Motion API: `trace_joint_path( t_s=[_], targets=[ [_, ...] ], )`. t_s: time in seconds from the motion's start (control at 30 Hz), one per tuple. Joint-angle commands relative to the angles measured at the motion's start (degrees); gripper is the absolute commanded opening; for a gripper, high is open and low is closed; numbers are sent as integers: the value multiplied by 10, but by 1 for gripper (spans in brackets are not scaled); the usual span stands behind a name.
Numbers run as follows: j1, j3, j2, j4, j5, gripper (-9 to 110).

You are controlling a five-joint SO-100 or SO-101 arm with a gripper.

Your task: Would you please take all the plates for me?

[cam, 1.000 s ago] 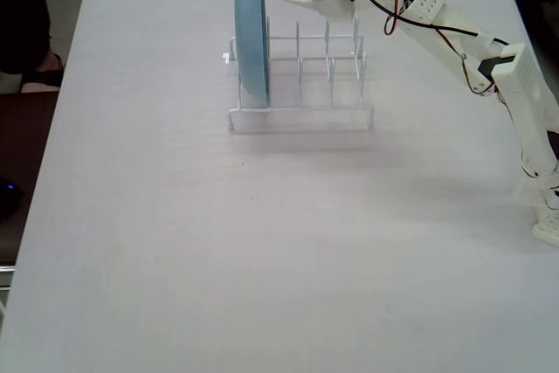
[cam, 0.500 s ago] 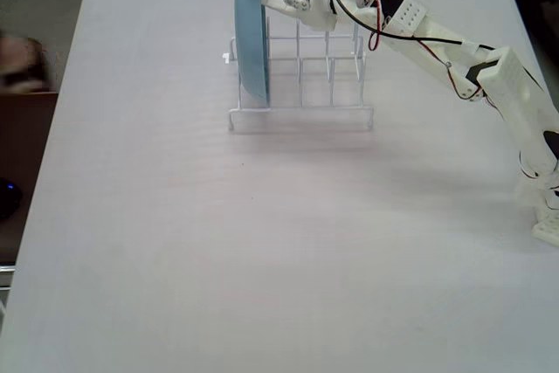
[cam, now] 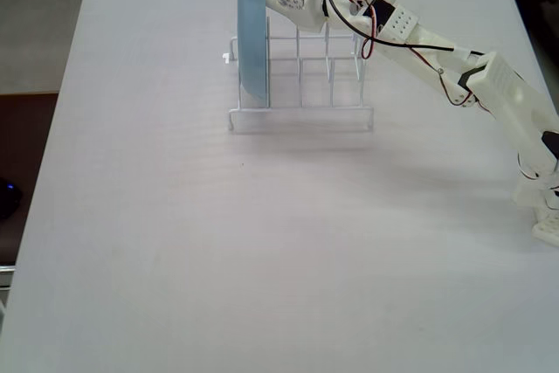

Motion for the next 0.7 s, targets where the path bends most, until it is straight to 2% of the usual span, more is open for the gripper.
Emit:
trace_joint_path(
  t_s=[0.0, 0.33, 0.67],
  targets=[
    [7, -82, 25, 5, -28, 0],
    [49, -85, 156, 17, -136, -1],
    [44, -83, 268, 35, -189, -1]
  ],
)
